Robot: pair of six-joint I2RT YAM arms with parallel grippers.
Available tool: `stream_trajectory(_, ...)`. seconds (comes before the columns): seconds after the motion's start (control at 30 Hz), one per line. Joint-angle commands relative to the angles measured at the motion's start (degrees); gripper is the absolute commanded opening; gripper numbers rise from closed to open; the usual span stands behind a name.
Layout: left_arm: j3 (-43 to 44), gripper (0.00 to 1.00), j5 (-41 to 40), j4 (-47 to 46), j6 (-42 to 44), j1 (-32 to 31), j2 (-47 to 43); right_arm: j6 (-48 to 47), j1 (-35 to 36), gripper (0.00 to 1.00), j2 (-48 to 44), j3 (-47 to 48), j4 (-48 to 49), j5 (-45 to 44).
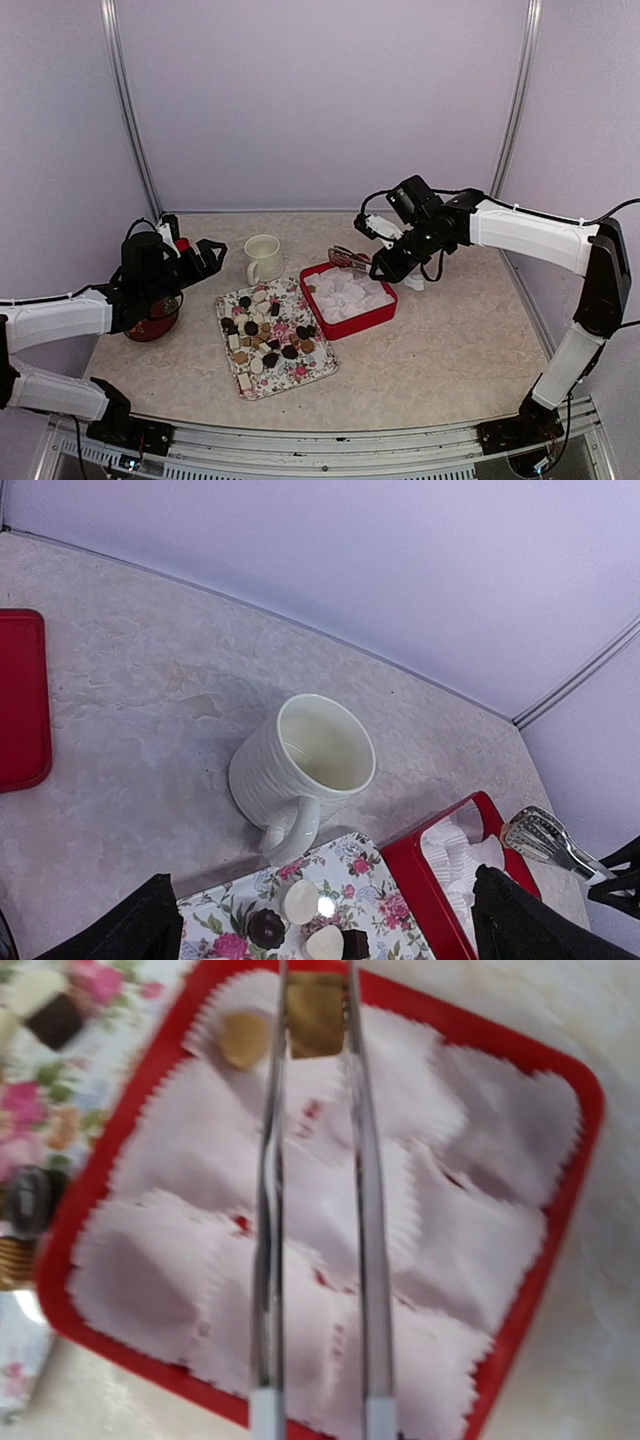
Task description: Pack the chocolate
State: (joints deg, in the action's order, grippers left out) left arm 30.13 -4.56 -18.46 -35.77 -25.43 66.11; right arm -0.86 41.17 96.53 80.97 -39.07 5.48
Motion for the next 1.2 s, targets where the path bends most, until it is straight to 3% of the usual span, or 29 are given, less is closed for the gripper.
stream_trajectory(0.0,0.35,0.99,0.80,-1.43,0.06,0.30,0.62,-0.95,-1.37,0.21,-0.56,-0.90,3.27,-1.54)
stream_trajectory(0.73,0.13,0.99,0.36,-1.49,0.29,0.43,0.69,-2.91,-3.01,0.24,6.87,-2.40,6.74,-4.03)
stream_trajectory(1.17,0.02,0.99,0.42,-1.61,0.35,0.61,0.95,-2.83,-3.02,0.36,6.89,-1.62,5.88,-3.19)
